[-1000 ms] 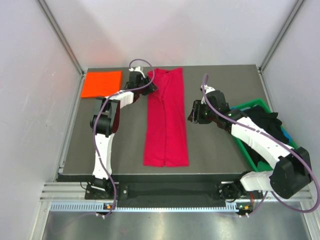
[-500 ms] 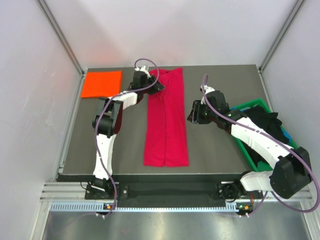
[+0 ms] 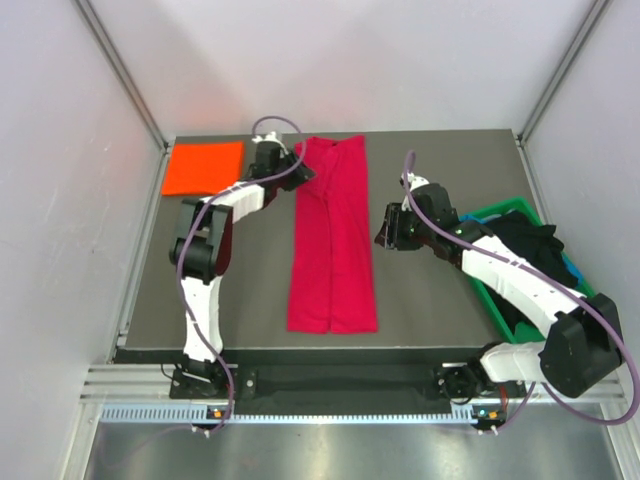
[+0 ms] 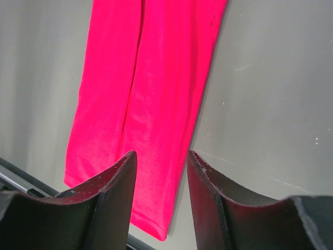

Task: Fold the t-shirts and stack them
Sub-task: Fold the tshirt

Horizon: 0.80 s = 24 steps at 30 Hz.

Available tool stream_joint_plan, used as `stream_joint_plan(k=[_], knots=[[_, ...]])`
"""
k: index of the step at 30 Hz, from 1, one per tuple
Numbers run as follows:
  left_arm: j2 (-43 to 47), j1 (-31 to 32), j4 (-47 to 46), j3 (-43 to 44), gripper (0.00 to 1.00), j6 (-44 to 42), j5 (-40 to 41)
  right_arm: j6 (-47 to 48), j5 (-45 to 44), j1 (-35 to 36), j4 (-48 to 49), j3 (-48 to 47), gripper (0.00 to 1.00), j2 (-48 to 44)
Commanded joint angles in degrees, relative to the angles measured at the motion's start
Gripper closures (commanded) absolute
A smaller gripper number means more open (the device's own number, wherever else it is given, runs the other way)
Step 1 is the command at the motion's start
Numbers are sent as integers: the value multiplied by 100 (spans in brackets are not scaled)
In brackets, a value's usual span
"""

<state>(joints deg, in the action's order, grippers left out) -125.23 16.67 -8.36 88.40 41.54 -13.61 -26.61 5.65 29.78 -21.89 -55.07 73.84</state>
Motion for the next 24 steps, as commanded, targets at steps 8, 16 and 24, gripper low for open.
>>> stream_joint_plan(k=[8, 16, 24], knots=[[193, -401, -235, -306, 61, 372, 166, -2, 94, -95, 308, -30, 56, -142], [-72, -375, -483, -253, 61, 548, -81, -2, 85, -95, 308, -13, 56, -151], [-195, -366, -403, -262, 62, 531, 7, 7, 85, -113, 291, -21, 56, -195]])
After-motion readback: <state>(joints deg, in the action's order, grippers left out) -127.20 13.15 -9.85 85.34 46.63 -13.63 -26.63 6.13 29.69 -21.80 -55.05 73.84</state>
